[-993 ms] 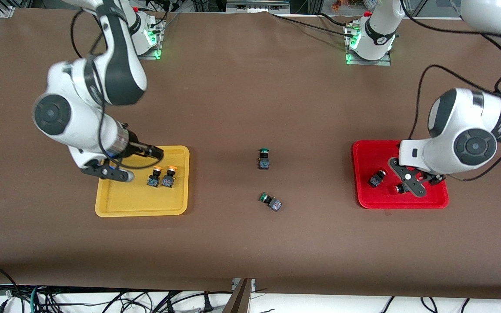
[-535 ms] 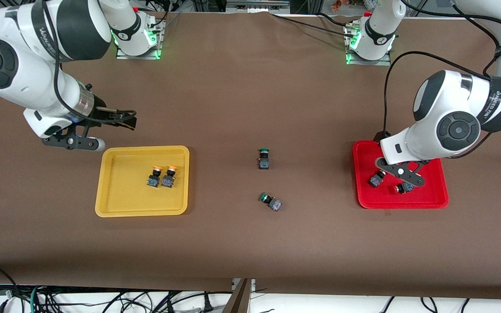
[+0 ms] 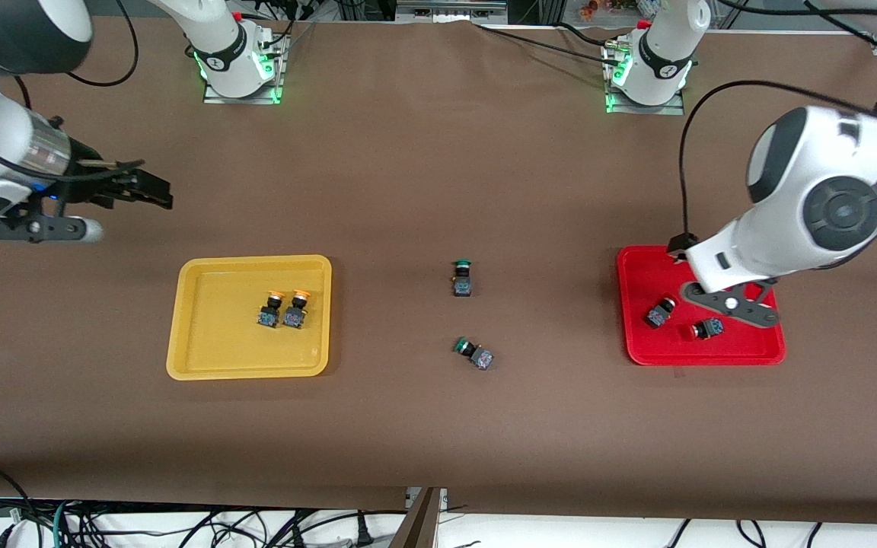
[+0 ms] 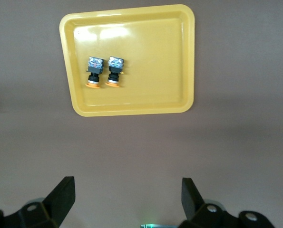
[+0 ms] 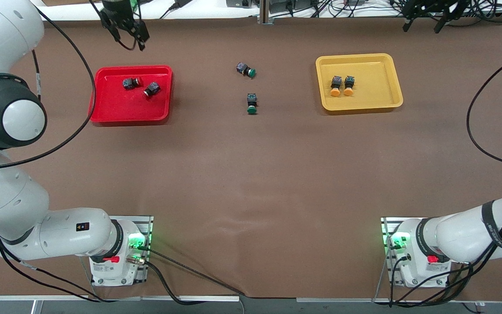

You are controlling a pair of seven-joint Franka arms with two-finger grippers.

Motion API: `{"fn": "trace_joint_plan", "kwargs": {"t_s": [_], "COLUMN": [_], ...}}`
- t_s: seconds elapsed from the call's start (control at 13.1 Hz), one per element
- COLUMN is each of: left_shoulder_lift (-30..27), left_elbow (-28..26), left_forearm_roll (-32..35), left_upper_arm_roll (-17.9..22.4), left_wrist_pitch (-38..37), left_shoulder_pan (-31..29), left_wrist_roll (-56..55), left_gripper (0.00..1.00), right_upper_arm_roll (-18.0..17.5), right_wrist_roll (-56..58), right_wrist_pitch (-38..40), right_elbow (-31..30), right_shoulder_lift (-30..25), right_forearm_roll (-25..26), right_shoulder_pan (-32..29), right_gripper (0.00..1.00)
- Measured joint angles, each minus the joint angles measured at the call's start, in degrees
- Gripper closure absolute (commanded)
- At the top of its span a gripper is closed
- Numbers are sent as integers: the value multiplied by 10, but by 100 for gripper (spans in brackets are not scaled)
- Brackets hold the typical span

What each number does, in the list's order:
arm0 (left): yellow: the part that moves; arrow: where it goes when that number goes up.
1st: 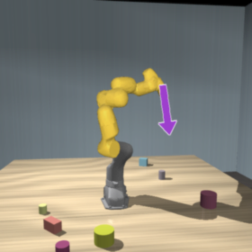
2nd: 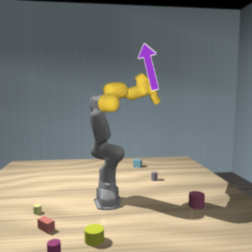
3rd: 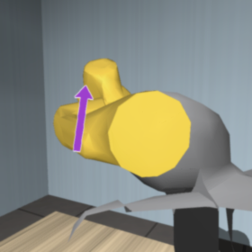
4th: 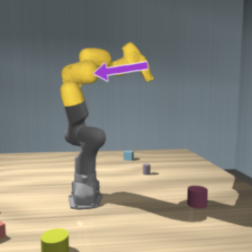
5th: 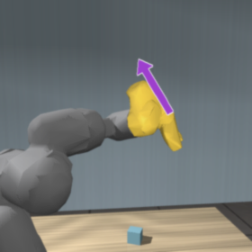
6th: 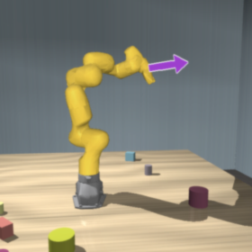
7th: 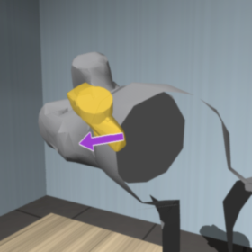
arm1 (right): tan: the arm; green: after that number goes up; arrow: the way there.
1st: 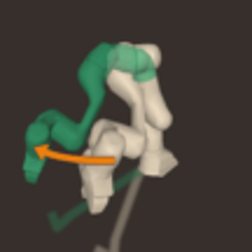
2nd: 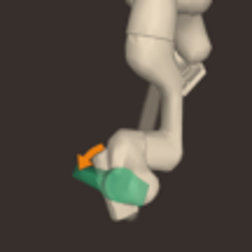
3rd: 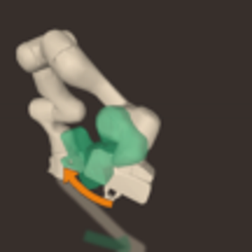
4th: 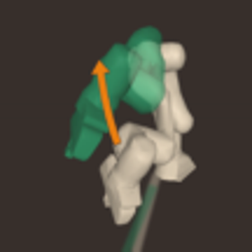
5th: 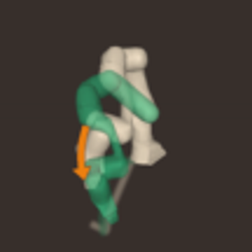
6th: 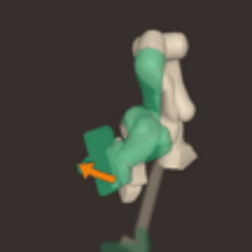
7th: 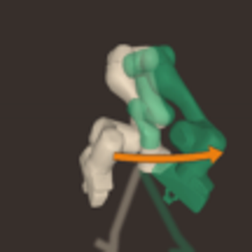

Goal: Place red and yellow buttons in trays

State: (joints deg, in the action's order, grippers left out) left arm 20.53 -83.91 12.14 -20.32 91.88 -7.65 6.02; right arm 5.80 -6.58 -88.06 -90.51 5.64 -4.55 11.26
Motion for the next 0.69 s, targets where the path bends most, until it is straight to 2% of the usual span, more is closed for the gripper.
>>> {"fn": "trace_joint_plan", "kwargs": {"t_s": [0.23, 0.31, 0.38, 0.46, 0.53, 0.69], "left_shoulder_lift": [-4, -10, -23, -47, -81, -158], "left_elbow": [74, 80, 72, 42, -3, -103], "left_forearm_roll": [-2, -25, -76, -125, -139, -105], "left_upper_arm_roll": [8, 31, 76, 123, 148, 161], "left_wrist_pitch": [-50, -55, -59, -51, -23, 18], "left_shoulder_pan": [-10, -5, 15, 35, 46, 70], "left_wrist_roll": [-5, -17, -38, -56, -62, -72], "left_gripper": [0, 0, 0, 0, 0, 0], "right_upper_arm_roll": [-35, -37, -39, -41, -41, -42], "right_wrist_roll": [7, 7, 8, 8, 8, 8], "right_wrist_pitch": [0, 0, 0, -1, -2, -7], "right_elbow": [-32, -35, -35, -35, -35, -33], "right_shoulder_lift": [-34, -38, -39, -39, -39, -39], "right_forearm_roll": [15, 21, 24, 25, 25, 25], "right_shoulder_pan": [-42, -43, -43, -43, -43, -43], "right_gripper": [1, 1, 1, 1, 1, 1]}}
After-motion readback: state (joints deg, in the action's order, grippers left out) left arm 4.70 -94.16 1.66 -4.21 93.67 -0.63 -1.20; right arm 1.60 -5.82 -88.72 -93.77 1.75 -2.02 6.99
